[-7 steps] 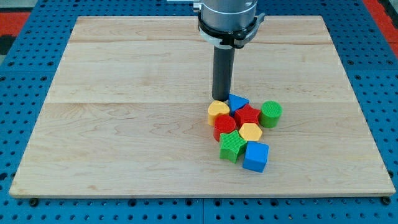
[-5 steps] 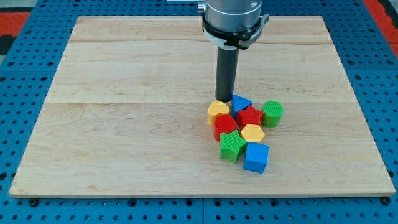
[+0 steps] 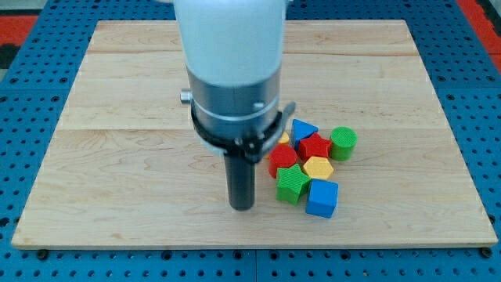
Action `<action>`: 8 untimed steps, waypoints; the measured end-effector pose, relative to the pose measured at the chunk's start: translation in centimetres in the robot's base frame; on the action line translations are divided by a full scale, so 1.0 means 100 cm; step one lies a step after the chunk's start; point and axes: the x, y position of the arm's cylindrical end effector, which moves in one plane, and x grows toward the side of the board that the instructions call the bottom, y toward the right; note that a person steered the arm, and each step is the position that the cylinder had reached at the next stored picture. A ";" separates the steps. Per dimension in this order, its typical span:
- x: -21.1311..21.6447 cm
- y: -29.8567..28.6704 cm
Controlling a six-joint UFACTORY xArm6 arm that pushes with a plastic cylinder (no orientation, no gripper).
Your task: Push the blue cube into both green circle and yellow hexagon
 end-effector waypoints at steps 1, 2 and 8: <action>0.013 0.020; 0.013 0.058; 0.037 0.162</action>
